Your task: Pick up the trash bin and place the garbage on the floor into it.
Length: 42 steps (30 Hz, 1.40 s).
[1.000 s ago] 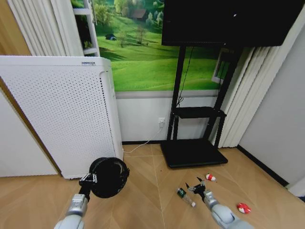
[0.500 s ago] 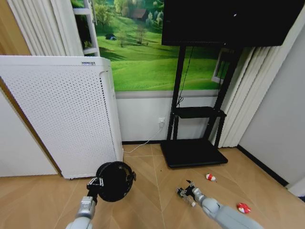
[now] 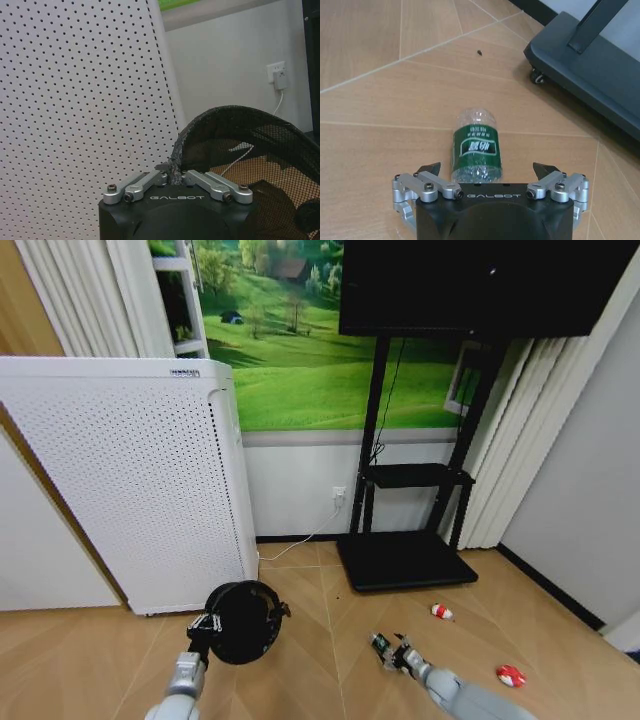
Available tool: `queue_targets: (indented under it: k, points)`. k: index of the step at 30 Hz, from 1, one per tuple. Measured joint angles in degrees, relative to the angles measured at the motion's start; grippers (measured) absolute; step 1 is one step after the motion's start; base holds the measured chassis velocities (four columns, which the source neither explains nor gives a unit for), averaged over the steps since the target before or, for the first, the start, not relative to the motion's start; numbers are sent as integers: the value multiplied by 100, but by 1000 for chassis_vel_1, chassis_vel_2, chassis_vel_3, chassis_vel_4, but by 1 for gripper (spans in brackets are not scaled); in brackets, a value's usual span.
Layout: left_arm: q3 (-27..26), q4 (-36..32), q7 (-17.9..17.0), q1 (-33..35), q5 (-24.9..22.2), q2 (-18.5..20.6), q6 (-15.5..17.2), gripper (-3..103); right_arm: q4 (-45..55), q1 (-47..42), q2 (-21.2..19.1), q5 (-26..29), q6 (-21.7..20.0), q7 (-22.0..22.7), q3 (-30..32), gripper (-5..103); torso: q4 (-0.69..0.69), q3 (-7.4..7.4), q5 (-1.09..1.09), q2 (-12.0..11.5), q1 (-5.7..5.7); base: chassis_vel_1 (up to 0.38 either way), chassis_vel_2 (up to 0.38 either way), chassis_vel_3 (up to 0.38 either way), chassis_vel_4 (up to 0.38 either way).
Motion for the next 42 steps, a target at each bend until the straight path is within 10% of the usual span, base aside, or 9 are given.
queue_targets:
  k: [5,27,42]
  points:
    - [13,20,0,4,34,-20,-34,4,-107,-42,71,-119,-32,2,70,103,-1,0,0,0,0,0,0,0,0]
    - [81,172,-2,-57,100,-36,-178,4,-20,-332,47,-369,94,21,360,24,0,0,0,0,0,0,0,0,0]
    - [463,267,-105,-211,29,-186,-150,4,2525,-1469,-1021,-43,-218,311,1839,15,-2,0,0,0,0,0,0,0,0]
